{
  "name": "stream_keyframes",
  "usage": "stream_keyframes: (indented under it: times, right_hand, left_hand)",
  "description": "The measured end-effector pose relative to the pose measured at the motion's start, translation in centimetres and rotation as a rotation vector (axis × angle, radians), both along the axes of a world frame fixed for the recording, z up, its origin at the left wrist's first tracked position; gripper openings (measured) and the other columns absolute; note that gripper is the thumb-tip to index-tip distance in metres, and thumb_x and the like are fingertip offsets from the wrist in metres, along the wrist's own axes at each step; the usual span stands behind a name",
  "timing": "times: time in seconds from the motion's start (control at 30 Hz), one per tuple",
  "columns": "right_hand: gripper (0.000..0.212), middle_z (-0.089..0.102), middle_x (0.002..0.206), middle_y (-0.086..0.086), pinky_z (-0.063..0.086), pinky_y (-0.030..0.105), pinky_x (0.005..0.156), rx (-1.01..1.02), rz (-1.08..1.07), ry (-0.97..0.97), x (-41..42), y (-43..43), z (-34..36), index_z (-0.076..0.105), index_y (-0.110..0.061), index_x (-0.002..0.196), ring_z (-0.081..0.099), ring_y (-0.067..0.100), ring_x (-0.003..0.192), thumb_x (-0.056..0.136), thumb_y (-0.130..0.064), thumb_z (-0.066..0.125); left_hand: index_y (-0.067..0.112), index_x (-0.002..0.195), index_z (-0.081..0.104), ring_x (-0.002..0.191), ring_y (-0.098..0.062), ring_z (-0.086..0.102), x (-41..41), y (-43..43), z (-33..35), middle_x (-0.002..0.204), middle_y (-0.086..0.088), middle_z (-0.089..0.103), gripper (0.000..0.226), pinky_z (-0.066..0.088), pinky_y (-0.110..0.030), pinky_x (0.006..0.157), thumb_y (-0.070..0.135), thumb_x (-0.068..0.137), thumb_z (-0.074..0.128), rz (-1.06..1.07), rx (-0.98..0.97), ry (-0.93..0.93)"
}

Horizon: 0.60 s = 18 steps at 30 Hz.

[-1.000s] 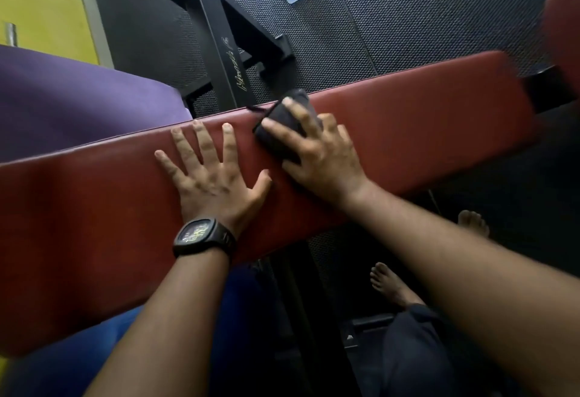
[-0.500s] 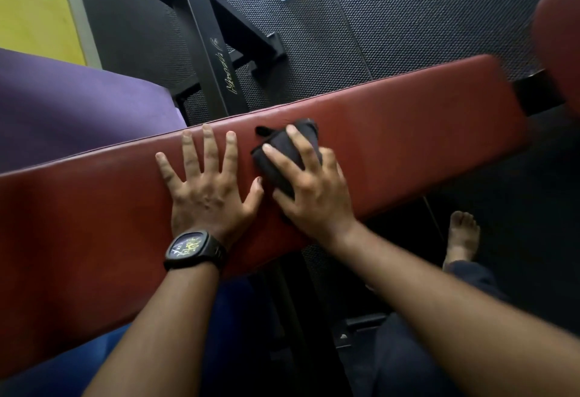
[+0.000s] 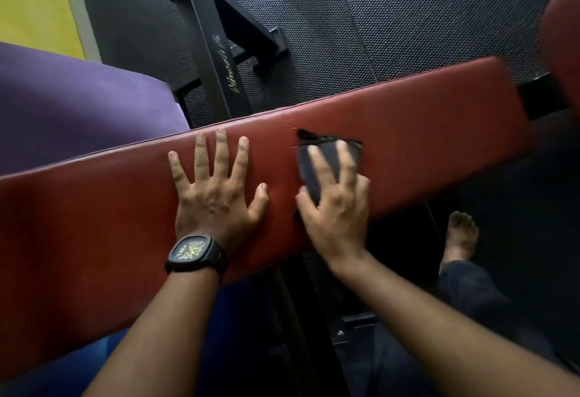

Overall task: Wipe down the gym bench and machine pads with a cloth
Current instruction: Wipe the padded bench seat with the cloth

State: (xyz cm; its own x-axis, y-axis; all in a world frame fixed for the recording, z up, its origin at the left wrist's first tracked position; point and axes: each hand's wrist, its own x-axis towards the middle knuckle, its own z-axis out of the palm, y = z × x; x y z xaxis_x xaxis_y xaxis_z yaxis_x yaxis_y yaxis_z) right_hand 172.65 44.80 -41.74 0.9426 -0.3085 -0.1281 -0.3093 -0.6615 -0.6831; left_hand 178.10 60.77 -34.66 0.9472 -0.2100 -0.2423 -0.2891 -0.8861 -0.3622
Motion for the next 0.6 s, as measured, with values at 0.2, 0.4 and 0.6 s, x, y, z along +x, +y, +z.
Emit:
stream_keyframes:
  times: [0.2, 0.4, 0.6]
  right_hand:
    - [0.066, 0.035, 0.162, -0.003, 0.052, 0.047, 0.091, -0.096, 0.408, -0.138, 11.3, -3.1, -1.9, 0.047, -0.046, 0.146, 0.054, 0.037, 0.115, 0.081, -0.05, 0.057]
    - [0.061, 0.035, 0.161, 0.004, 0.047, 0.044, 0.095, -0.122, -0.159, 0.069, 6.6, -5.7, -4.5, 0.047, -0.037, 0.148, 0.055, 0.039, 0.113, 0.088, -0.048, 0.05]
    - [0.063, 0.038, 0.159, 0.006, 0.048, 0.043, 0.093, -0.012, 0.109, -0.085, 0.3, -0.1, -0.1, 0.054, -0.036, 0.144, 0.054, 0.036, 0.105, 0.083, -0.047, 0.056]
  left_hand:
    - [0.02, 0.157, 0.034, 0.152, -0.041, 0.021, 0.3, -0.1, 0.2, 0.165, -0.016, 0.025, 0.082, 0.009, -0.072, 0.117, 0.06, 0.086, 0.036, 0.008, -0.007, 0.026]
    - [0.018, 0.156, 0.035, 0.151, -0.045, 0.02, 0.7, -0.5, 0.2, 0.164, -0.019, 0.026, 0.087, 0.009, -0.074, 0.116, 0.061, 0.081, 0.034, 0.017, -0.011, 0.044]
    - [0.024, 0.16, 0.027, 0.153, -0.042, 0.012, 0.9, -0.4, -0.1, 0.166, -0.017, 0.02, 0.093, 0.005, -0.071, 0.117, 0.072, 0.08, 0.029, 0.013, -0.009, 0.052]
